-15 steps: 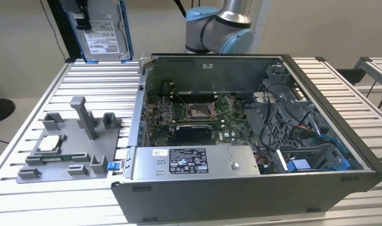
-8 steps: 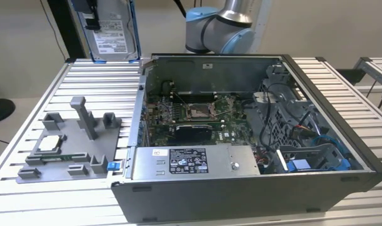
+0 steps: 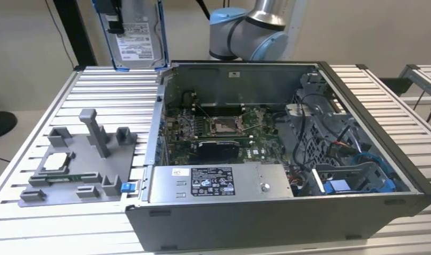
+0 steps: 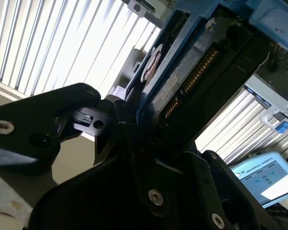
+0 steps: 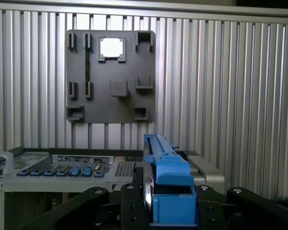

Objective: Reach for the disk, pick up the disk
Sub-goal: 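Pick up the disk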

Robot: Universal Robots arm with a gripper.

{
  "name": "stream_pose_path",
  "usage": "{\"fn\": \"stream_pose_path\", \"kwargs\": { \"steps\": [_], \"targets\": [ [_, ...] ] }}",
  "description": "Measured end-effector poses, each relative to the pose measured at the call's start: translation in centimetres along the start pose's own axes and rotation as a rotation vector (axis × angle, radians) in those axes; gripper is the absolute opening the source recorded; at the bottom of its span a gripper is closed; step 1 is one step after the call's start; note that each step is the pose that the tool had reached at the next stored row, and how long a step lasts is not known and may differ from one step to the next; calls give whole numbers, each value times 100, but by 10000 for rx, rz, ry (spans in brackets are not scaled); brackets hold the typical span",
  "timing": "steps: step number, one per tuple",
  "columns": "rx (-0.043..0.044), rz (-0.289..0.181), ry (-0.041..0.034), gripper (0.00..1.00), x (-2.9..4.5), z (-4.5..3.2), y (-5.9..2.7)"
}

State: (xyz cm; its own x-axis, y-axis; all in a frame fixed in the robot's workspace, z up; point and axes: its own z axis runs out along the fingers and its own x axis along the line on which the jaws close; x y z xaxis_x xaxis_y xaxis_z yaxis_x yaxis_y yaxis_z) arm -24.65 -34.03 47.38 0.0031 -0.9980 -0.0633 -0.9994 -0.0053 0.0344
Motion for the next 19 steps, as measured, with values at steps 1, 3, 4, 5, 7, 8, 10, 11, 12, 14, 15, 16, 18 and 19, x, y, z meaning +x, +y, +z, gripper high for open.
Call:
{"fn": "stream_pose_path", "kwargs": {
  "steps": [1, 3, 4, 5, 7, 8, 10, 11, 12, 14, 15, 16, 18, 19],
  "targets": [
    [0, 0, 0, 0, 0, -1, -25],
    [0, 1, 0, 0, 0, -2, -75],
    [0, 0, -1, 0, 0, -3, -100],
    [-1, 0, 0, 0, 0, -4, -125],
    [-2, 0, 0, 0, 1, -6, -175],
    [-2, 0, 0, 0, 1, -7, -200],
    [-3, 1, 0, 0, 1, -9, -250],
    [-4, 1, 1, 0, 1, -10, -276],
    [-3, 0, 0, 0, 1, -10, -300],
    [-4, 1, 0, 0, 1, -12, -348],
    [-4, 0, -1, 0, 1, -13, -374],
    [-4, 0, 0, 0, 1, -14, -398],
    [-4, 1, 0, 0, 1, -15, -446],
    [-5, 1, 0, 0, 1, -16, -469]
  ]
}}
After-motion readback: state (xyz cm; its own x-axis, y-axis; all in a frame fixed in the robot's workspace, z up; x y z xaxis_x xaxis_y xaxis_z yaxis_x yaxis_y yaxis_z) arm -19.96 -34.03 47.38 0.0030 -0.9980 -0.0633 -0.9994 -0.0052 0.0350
